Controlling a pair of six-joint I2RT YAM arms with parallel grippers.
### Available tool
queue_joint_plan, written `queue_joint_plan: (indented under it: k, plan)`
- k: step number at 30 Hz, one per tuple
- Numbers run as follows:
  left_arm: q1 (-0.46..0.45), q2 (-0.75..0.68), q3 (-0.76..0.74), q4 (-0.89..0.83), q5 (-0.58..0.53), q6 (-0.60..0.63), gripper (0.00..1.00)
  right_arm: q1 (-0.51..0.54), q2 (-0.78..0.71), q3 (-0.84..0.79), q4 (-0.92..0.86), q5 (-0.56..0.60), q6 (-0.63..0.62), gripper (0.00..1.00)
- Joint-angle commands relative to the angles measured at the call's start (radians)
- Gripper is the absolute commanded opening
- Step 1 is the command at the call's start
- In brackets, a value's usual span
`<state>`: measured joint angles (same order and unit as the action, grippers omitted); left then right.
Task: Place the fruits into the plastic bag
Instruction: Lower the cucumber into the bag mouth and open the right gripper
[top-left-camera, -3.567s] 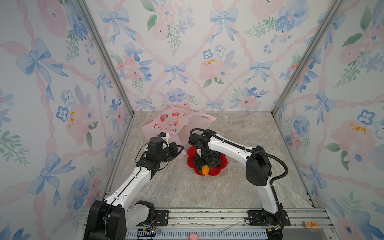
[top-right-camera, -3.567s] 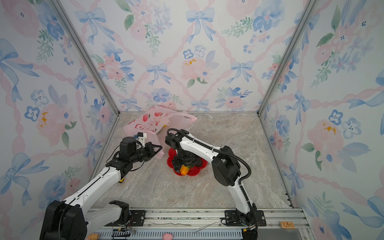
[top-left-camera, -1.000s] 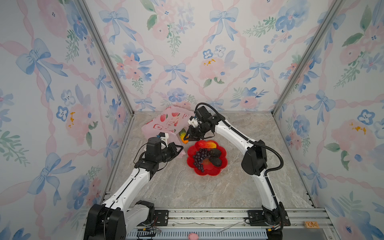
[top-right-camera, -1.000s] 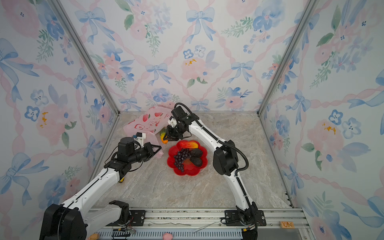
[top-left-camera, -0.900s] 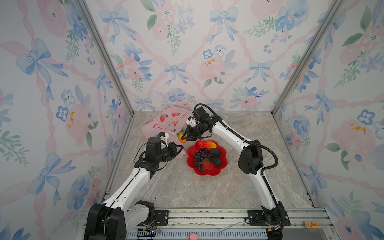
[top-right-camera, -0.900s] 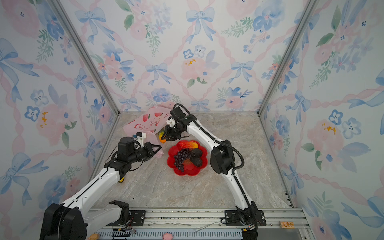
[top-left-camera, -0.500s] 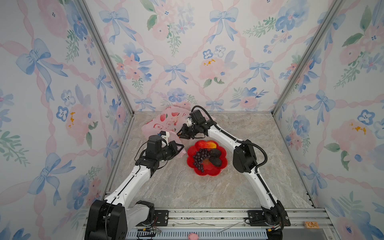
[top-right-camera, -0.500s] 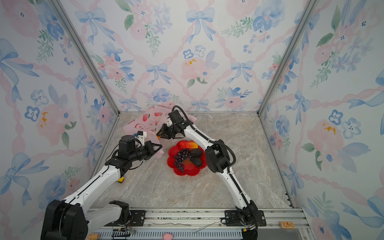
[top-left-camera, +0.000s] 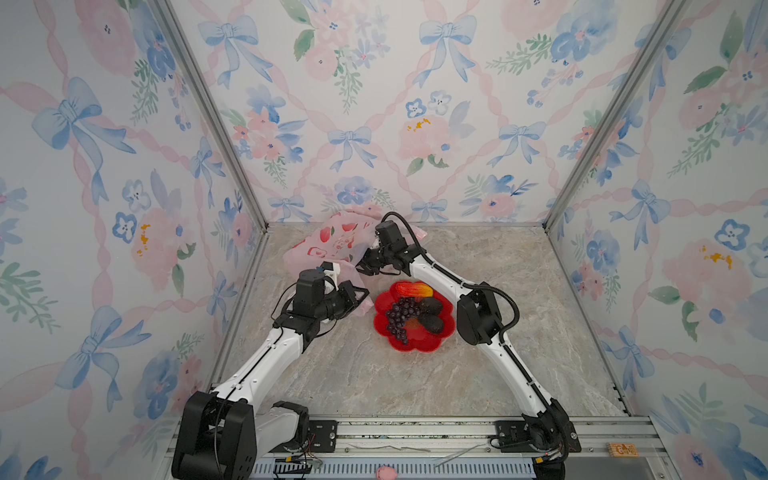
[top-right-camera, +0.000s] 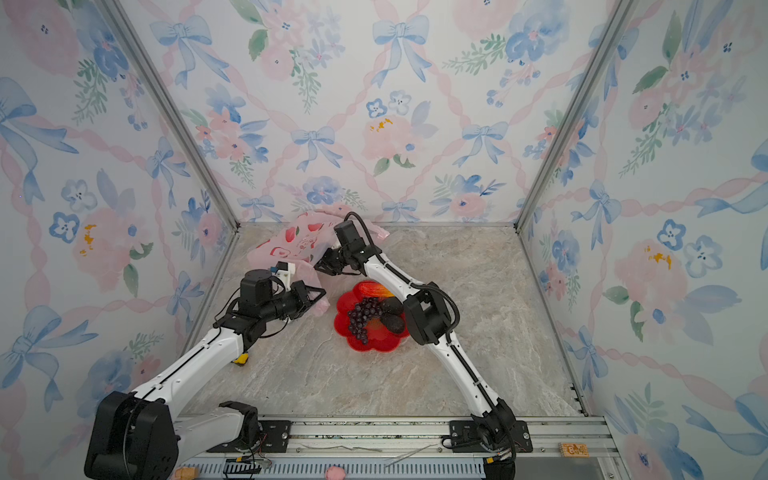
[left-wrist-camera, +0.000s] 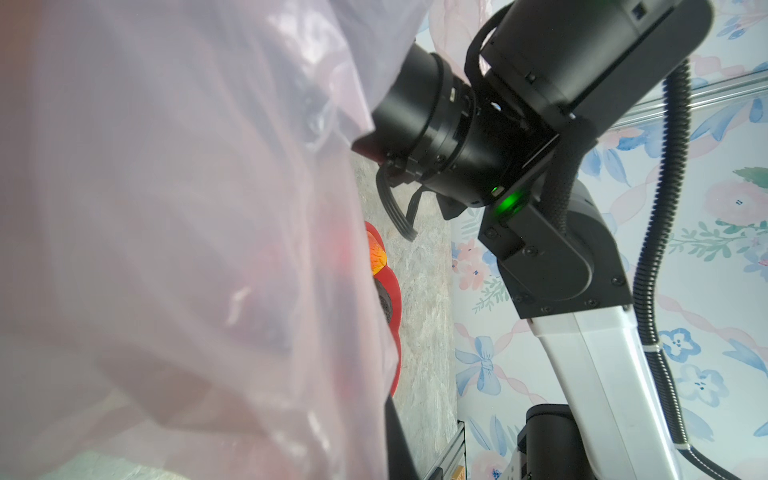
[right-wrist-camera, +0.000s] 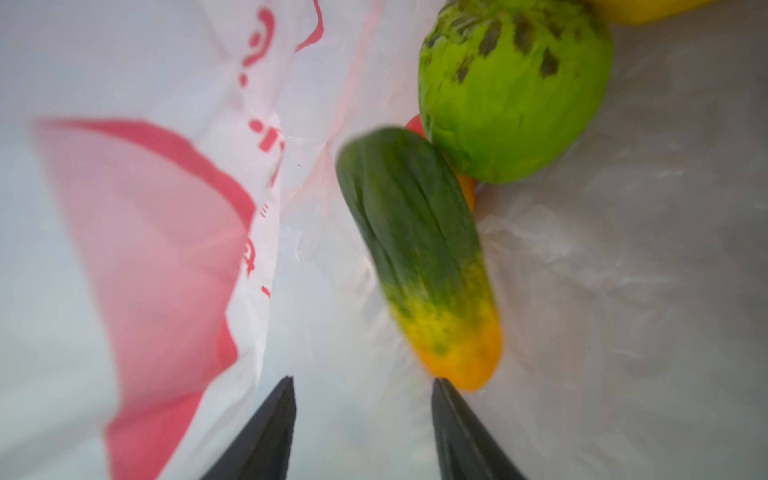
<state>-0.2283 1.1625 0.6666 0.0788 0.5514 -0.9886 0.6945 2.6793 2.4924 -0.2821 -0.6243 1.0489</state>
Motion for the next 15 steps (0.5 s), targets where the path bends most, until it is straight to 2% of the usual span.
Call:
queue_joint_plan:
  k: [1,6,15]
  plan:
    - [-0.003,0.011,0.025,0.042,0.016,-0.014,0.0,-0.004,0.0,0.031,0.028,-0.001,0.01,0.64]
    - [0.0,0.014,0.02,0.063,0.016,-0.024,0.0,-0.011,-0.026,0.03,0.013,-0.004,-0.008,0.73]
    - [0.006,0.012,0.019,0.072,0.004,-0.027,0.0,-0.026,-0.108,0.011,-0.123,0.005,-0.083,0.75]
